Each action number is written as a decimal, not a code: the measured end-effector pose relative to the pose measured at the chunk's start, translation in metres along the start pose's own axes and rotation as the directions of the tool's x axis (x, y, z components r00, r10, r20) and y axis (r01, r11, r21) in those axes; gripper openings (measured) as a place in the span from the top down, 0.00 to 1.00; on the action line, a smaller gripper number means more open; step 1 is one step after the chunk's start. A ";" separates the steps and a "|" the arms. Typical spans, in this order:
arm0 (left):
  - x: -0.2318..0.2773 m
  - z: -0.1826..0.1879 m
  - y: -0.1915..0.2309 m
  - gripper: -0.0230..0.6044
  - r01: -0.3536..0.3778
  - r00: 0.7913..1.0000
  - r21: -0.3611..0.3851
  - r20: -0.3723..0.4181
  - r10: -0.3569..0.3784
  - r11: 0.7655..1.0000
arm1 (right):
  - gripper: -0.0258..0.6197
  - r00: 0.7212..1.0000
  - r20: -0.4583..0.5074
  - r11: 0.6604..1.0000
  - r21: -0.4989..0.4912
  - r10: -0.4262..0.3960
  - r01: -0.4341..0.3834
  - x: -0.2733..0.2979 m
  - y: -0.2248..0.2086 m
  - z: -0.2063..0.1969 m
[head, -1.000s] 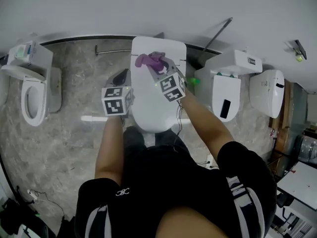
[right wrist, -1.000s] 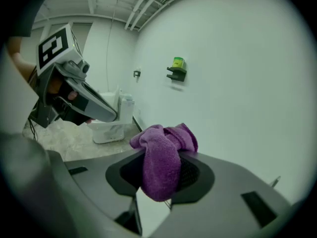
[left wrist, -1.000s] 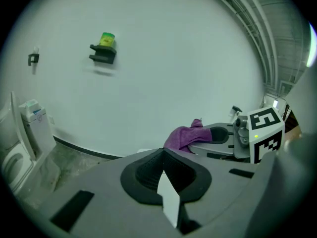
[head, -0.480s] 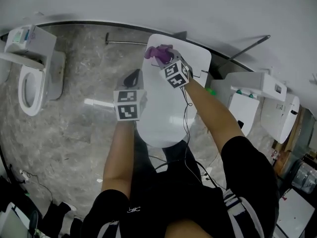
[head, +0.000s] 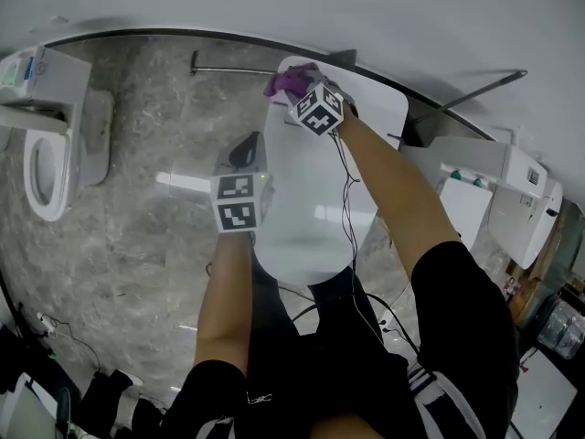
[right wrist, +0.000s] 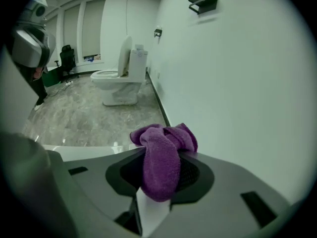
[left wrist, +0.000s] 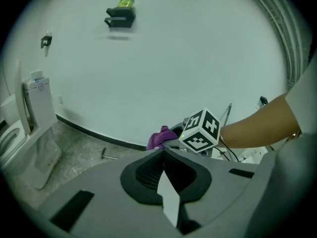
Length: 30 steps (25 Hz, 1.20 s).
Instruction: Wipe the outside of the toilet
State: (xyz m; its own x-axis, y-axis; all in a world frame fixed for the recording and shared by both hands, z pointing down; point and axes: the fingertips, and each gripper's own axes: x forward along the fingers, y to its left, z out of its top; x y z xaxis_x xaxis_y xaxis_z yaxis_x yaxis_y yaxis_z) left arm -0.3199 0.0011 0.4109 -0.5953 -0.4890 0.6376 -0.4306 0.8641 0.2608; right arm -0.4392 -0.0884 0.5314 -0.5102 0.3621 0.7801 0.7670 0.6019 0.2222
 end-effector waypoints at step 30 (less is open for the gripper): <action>0.034 -0.044 -0.035 0.95 -0.005 0.997 -0.048 -0.081 0.002 0.999 | 0.75 0.989 -0.102 0.988 0.126 0.103 -0.090 -0.003 -0.023 -0.064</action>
State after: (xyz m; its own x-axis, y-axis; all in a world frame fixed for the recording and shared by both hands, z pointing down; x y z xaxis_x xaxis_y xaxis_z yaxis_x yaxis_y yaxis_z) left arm -0.2951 -0.0406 0.4554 -0.5393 -0.4764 0.6944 -0.3942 0.8715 0.2918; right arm -0.4303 -0.1488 0.5613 -0.3863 0.3473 0.8545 0.7546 0.6518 0.0762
